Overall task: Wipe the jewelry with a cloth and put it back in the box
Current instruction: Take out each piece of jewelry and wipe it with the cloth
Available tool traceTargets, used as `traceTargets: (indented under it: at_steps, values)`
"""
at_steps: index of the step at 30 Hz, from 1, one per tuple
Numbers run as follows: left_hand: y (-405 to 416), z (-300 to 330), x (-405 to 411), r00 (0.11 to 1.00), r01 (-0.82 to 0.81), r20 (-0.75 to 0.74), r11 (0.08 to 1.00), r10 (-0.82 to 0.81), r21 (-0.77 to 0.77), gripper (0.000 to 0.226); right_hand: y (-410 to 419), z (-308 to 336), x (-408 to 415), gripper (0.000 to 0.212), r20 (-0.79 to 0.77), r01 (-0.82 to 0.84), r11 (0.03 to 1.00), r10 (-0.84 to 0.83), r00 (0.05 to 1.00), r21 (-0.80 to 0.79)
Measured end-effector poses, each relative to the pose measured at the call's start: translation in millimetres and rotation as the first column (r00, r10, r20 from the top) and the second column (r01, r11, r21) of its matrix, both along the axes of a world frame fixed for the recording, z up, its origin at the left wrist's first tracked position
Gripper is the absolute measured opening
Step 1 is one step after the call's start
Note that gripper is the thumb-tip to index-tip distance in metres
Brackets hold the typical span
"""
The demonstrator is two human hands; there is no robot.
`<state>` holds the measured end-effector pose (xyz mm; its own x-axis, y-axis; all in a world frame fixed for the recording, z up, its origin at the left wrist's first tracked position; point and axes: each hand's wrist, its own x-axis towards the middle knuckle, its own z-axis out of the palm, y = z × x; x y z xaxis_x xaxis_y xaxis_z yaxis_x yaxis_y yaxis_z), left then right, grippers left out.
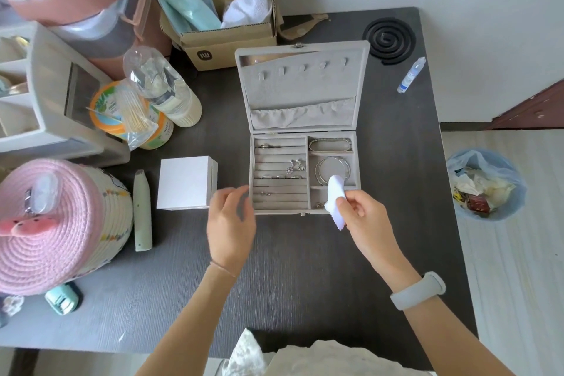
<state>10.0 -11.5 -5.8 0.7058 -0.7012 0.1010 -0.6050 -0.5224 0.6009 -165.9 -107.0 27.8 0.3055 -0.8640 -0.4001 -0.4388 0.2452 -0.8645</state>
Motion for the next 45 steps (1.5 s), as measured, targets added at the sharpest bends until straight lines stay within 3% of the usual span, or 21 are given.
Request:
traceTargets:
  at_steps: [2,5,9,13,17,21,23,25,29,31,33,35,37,41,45]
  values:
    - [-27,0,2,0.981,0.151,0.124,0.989,-0.15,0.002,0.02,-3,1,2,0.025,0.015,0.008,1.0,-0.008,1.0,0.003]
    - [-70,-3,8,0.924,0.23,0.27,0.958,-0.27,0.169,0.036,-7,2,4,0.026,0.016,0.014,1.0,-0.014,1.0,0.008]
    - [-96,-8,20,0.839,0.118,0.437,0.891,-0.326,0.439,0.045,-12,9,4,0.025,0.035,0.019,1.0,-0.019,0.999,0.0]
    - [-92,-16,22,0.826,0.09,0.453,0.872,-0.335,0.481,0.037,-15,11,-2,0.02,0.053,0.057,0.998,-0.058,0.997,0.021]
    - [-91,-16,28,0.881,0.153,0.336,0.873,-0.333,0.463,0.01,-14,12,-4,0.024,0.042,0.067,0.997,-0.068,0.997,0.041]
    - [-94,-12,30,0.906,0.229,0.255,0.898,-0.338,0.375,0.008,-14,11,-3,0.021,-0.011,0.044,0.999,-0.044,0.999,-0.01]
    - [-89,2,20,0.955,0.241,0.116,0.942,-0.273,0.233,0.006,-15,8,-3,0.016,-0.101,0.035,0.988,-0.051,0.994,-0.153]
    - [-79,24,5,0.968,0.22,-0.134,0.974,-0.212,0.051,0.004,-19,8,-1,0.012,-0.161,0.004,0.959,-0.052,0.986,-0.284]
    - [-58,69,-34,0.768,0.194,-0.584,0.964,-0.263,-0.179,0.007,-23,20,7,0.007,-0.091,-0.034,0.92,-0.002,0.996,-0.39]
    - [-51,77,-47,0.686,0.179,-0.672,0.959,-0.281,-0.219,0.013,-20,28,13,0.008,-0.028,-0.046,0.892,0.038,0.999,-0.449]
    - [-46,81,-53,0.659,0.159,-0.695,0.957,-0.286,-0.243,0.018,-16,33,17,0.014,0.018,-0.09,0.872,0.113,0.993,-0.482]
    - [-44,84,-55,0.64,0.11,-0.716,0.955,-0.279,-0.274,0.018,-11,38,17,0.023,0.092,-0.136,0.884,0.197,0.976,-0.447]
    - [-44,86,-55,0.63,0.043,-0.735,0.957,-0.249,-0.288,0.019,-8,45,15,0.025,0.208,-0.168,0.941,0.235,0.95,-0.294]
    - [-41,86,-53,0.567,-0.056,-0.799,0.958,-0.2,-0.28,0.003,-9,54,11,0.02,0.404,-0.155,0.988,0.142,0.904,-0.001]
    - [-39,86,-50,0.519,-0.086,-0.828,0.952,-0.21,-0.295,0.008,-8,60,10,0.009,0.399,-0.247,0.969,0.22,0.89,0.018]
